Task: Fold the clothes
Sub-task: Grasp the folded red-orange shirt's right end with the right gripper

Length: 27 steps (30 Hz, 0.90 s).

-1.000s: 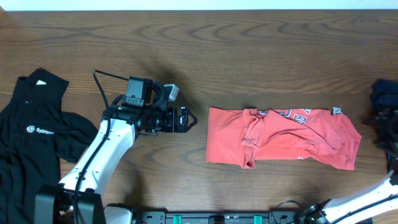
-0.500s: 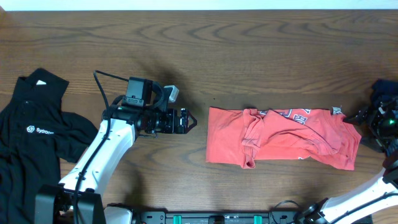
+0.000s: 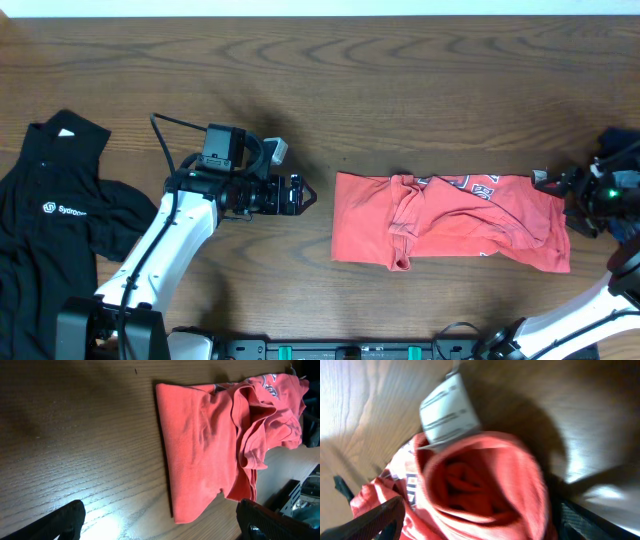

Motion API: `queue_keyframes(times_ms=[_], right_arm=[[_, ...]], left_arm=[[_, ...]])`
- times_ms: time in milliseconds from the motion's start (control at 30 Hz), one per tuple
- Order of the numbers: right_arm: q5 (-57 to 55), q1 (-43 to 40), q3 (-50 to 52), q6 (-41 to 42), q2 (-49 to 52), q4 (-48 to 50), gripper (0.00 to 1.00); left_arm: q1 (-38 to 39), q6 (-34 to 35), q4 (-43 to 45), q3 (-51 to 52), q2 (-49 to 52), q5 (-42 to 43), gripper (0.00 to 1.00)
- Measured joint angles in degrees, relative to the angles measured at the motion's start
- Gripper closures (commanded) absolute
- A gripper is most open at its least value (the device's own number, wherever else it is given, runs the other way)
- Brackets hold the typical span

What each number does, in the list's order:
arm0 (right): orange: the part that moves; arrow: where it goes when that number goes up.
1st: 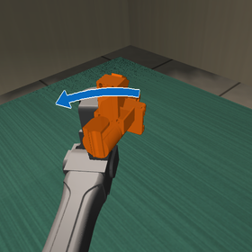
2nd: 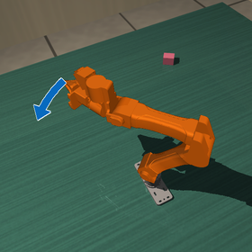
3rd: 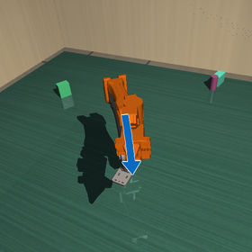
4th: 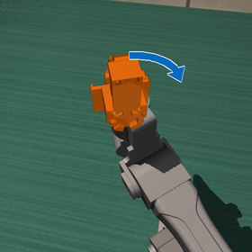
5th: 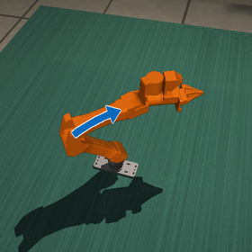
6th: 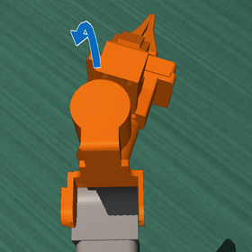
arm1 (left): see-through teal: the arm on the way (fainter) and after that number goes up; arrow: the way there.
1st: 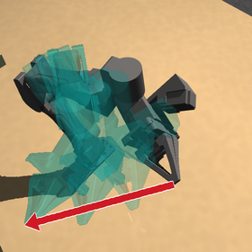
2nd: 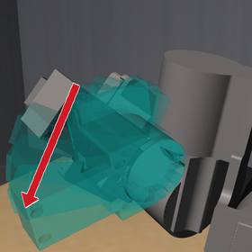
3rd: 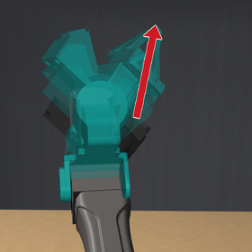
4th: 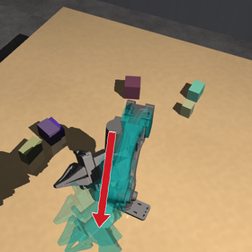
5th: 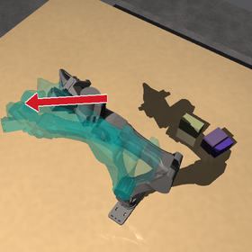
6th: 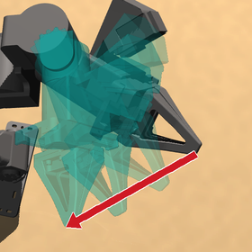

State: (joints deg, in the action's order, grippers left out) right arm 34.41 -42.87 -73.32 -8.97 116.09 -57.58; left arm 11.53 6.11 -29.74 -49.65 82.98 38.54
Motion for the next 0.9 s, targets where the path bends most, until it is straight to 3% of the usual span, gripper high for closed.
queue_keyframes(times_ms=[200, 267, 333, 467, 533, 900], right_arm=[[0.5, 3.4, 0.1, -1.3, 0.0, -0.3, 0.09], [0.3, 4.1, 0.2, -1.8, 0.0, -0.4, 0.25], [-0.5, 4.6, 0.5, -2.9, 0.3, -0.2, 0.60], [-1.2, 5.0, 1.4, -3.5, 2.0, -0.2, 0.89], [-1.5, 5.1, 1.6, -3.5, 2.2, -0.2, 0.99], [-2.3, 5.4, 0.3, -2.2, 2.5, -0.8, 0.99]], left_arm=[[0.0, 0.0, 0.0, 0.0, 0.0, 0.0, 0.02], [0.0, 0.0, 0.0, 0.0, 0.0, 0.0, 0.02], [0.0, 0.0, 0.0, 0.0, 0.0, 0.0, 0.02], [0.0, 0.0, 0.0, 0.0, 0.0, 0.0, 0.02], [0.0, 0.0, 0.0, 0.0, 0.0, 0.0, 0.02], [0.0, 0.0, 0.0, 0.0, 0.0, 0.0, 0.02]])
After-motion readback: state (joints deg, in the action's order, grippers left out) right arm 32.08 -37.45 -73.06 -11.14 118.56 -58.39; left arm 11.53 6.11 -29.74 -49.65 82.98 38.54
